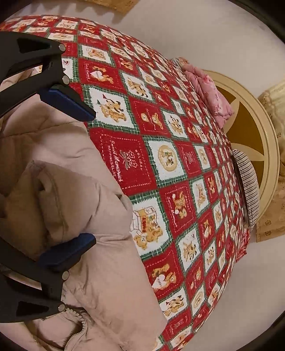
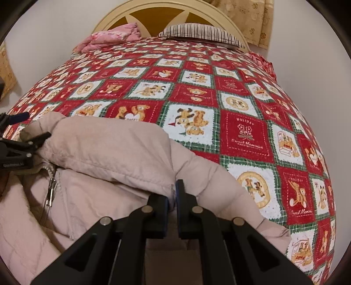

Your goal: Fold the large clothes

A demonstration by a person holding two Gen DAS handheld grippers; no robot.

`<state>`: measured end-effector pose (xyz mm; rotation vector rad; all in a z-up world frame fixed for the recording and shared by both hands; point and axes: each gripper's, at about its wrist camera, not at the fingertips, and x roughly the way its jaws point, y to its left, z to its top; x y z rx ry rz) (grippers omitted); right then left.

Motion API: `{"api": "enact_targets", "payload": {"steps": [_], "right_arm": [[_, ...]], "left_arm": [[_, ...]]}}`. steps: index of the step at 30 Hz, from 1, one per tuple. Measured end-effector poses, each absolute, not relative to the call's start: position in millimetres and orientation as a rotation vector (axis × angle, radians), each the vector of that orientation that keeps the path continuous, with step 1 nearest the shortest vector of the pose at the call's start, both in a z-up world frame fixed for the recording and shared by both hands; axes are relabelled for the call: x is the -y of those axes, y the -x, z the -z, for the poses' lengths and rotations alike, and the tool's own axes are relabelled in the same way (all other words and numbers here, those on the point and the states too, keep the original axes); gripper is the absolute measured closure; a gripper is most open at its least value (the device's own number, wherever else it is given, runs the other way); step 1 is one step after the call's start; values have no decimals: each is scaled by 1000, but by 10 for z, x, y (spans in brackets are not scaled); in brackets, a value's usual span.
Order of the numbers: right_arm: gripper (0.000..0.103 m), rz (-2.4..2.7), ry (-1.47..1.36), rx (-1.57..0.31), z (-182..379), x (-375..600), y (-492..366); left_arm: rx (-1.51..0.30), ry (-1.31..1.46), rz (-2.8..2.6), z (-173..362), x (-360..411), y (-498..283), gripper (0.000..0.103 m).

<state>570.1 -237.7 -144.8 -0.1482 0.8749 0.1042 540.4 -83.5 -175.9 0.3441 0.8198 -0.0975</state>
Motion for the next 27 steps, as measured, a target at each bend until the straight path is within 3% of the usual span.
{"api": "enact_targets", "payload": {"steps": [1,3,4,5,7,11,16,20,22,27], "right_arm": [[93,-101,138,-859,1384,2395,-5658],[75,-102,82,-836,1176,2465,-5554],[50,-108,50,-812,1051,2495,-5505],[35,-109,25,-778,946,2506,-5477],[36,-80,11,-714,735,2452,-5513],[59,-151,-56,-751,706,2135,-6030],[62,-175,15,-948,1315,1810,-6325],[64,-179,79,-922,1502,1790,-6080],[64,-183,53,-925,1499,1843,-6023],[65,-170,77,-930,1494,1854,-6004]], "left_arm": [[-816,-343,96,1765,832,-5398,1],[-810,-337,93,1786,839,-5408,1],[-807,-332,94,1783,830,-5401,1],[-805,-331,92,1783,826,-5398,1],[-799,-335,88,1785,833,-5383,1],[-792,-348,79,1775,847,-5362,1],[-680,-265,124,1396,769,-5182,1],[-547,-140,236,943,843,-5138,1],[-597,-143,291,989,988,-5278,1],[-862,-261,224,1694,1120,-5563,1]]}}
